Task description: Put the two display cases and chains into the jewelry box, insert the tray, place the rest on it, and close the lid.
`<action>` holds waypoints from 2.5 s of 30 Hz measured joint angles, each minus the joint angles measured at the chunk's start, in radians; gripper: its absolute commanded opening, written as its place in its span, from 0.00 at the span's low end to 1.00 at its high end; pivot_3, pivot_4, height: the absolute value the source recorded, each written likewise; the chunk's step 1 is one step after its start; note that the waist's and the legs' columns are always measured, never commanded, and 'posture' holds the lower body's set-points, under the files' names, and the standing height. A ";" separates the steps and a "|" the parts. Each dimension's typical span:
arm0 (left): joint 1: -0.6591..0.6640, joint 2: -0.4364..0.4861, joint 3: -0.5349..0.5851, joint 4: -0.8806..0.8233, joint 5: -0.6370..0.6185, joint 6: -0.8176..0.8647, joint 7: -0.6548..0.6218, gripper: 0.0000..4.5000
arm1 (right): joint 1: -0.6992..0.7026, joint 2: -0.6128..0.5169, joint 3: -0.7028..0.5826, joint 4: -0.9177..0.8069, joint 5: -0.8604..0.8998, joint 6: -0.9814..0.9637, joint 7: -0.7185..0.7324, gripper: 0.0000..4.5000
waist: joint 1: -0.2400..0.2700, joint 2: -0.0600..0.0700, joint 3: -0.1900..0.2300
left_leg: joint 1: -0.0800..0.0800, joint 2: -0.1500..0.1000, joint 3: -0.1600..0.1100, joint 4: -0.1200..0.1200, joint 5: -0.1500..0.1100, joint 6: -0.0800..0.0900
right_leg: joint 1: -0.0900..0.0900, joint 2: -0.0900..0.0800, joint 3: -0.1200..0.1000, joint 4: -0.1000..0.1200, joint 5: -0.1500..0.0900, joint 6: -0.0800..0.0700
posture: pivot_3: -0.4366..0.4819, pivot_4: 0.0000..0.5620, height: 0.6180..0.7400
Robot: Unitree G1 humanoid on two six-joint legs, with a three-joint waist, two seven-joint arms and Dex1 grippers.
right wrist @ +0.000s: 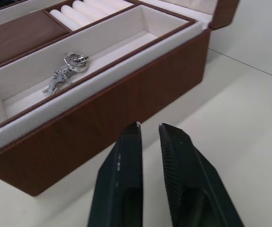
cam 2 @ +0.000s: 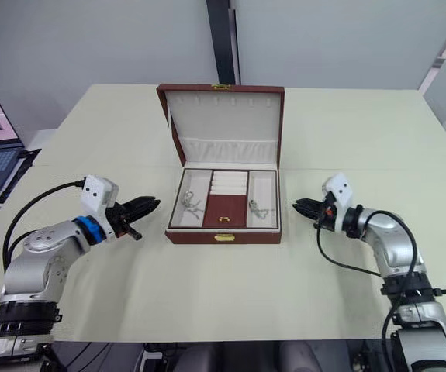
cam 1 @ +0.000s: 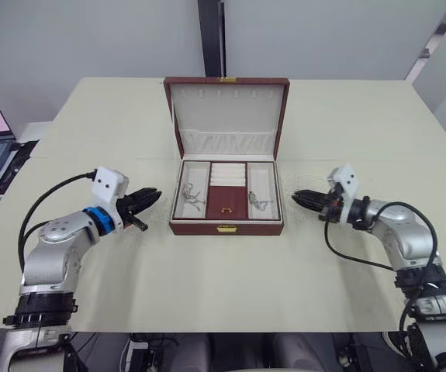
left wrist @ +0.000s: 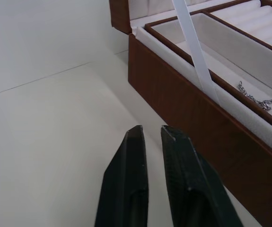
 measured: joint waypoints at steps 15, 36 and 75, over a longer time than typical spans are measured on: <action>-0.007 -0.032 -0.033 0.005 0.023 -0.009 -0.038 0.00 | -0.019 0.064 0.028 -0.004 -0.034 0.006 -0.019 0.01 | -0.002 0.000 0.000 | 0.000 0.000 0.000 0.000 0.000 0.000 | 0.000 0.000 0.001 0.001 0.000 0.000 | 0.48 0.27 1.00; 0.343 0.000 0.054 -0.396 -0.062 0.158 -0.043 0.00 | 0.298 -0.055 -0.016 -0.480 0.104 0.291 0.002 0.01 | 0.002 0.000 -0.001 | -0.004 0.000 -0.004 0.000 -0.002 0.003 | 0.000 0.000 0.000 -0.001 0.000 0.000 | 0.48 0.27 1.00; 0.876 -0.251 0.324 -0.701 -0.249 -0.294 -0.084 0.00 | -0.032 -0.092 -0.089 0.053 0.071 0.009 0.028 0.01 | 0.001 0.000 0.000 | 0.004 0.000 -0.001 0.000 -0.002 0.003 | 0.005 0.000 0.003 -0.001 0.001 -0.001 | 0.48 0.27 1.00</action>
